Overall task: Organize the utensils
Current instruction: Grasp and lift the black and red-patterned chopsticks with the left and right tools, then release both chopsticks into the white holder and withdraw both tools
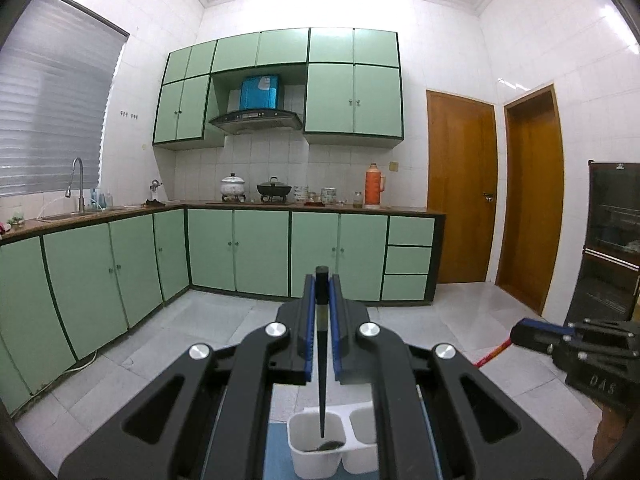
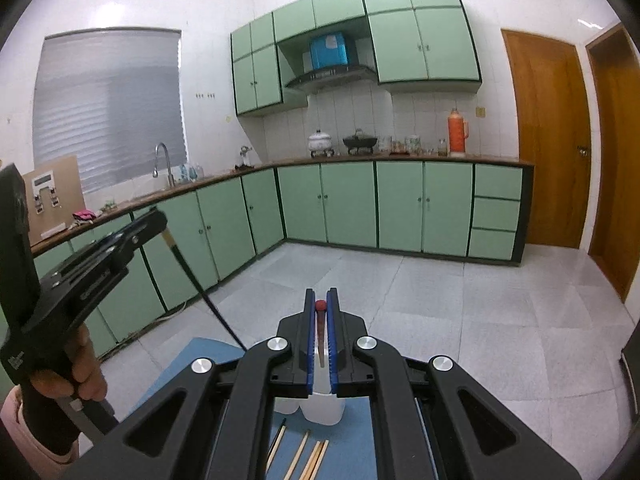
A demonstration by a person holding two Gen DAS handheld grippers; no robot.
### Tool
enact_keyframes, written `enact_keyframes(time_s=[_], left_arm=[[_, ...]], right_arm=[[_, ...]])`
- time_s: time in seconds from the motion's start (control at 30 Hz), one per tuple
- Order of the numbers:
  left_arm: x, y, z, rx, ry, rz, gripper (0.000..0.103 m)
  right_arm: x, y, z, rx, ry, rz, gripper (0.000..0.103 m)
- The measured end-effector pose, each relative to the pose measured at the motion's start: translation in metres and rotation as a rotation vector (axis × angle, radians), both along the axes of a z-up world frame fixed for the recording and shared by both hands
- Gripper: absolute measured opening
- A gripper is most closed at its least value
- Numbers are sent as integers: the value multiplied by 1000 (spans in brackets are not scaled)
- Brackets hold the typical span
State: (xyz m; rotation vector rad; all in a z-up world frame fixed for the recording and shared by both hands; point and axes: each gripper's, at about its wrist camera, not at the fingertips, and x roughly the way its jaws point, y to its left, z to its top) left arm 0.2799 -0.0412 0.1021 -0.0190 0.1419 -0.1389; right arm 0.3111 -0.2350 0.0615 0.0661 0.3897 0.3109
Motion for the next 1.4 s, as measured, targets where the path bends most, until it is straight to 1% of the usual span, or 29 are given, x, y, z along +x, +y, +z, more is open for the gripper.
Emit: enact_keyframes(time_s=[0.13,0.23,0.4,0.43,0.47,0.5,0.53,0.57,0.6,0.63,0.67,0.7,0.77,0.8,0.87,0.93,0.97,1.07,1.2,1.33,1.4], left_arm=[[29,-7,-25,13,43,-3,6],[47,-9,-44,21,98,-12,6],[63,-4,-72,38,196,-25,7],[63,-3,-77,38,210,-25,8],[61,0,-80,36,218,-26,16],[61,4,-83,34,223,-23,22],[57,7,-84,33,220,-18,36],[53,12,-84,33,215,-16,41],[47,15,-84,33,209,-17,41],[40,18,-84,32,205,-17,43],[36,20,-83,33,204,-15,50],[28,23,-83,30,200,-12,54],[13,31,-81,22,192,-3,65],[5,34,-82,20,189,4,67],[-14,38,-87,17,195,9,74],[-33,42,-94,21,212,17,76],[-41,43,-98,22,219,17,80],[-66,46,-114,45,266,19,86],[-92,47,-139,69,338,5,86],[-116,42,-168,103,407,2,86],[-126,41,-185,102,462,-7,86]], right_arm=[[28,11,-22,-21,59,4,5],[44,15,-40,-31,101,10,5],[59,21,-65,-29,170,57,6],[60,21,-68,-28,174,57,9],[60,21,-71,-23,179,60,18],[59,19,-73,-16,177,56,20],[56,17,-73,-11,173,46,23],[52,14,-74,-7,164,34,26],[46,11,-73,-6,149,19,27],[41,8,-73,-8,135,3,35],[33,6,-72,-13,116,-18,44],[24,3,-72,-20,100,-37,47],[7,-1,-74,-25,79,-54,53],[-5,-4,-76,-25,67,-68,54],[-23,-7,-80,-18,59,-74,59],[-44,-10,-88,-17,58,-88,62],[-51,-11,-92,-14,61,-93,64],[-78,-14,-108,-1,85,-103,65],[-107,-11,-141,-22,147,-123,65],[-125,-9,-174,-24,225,-122,65],[-135,-2,-192,-38,265,-118,65]])
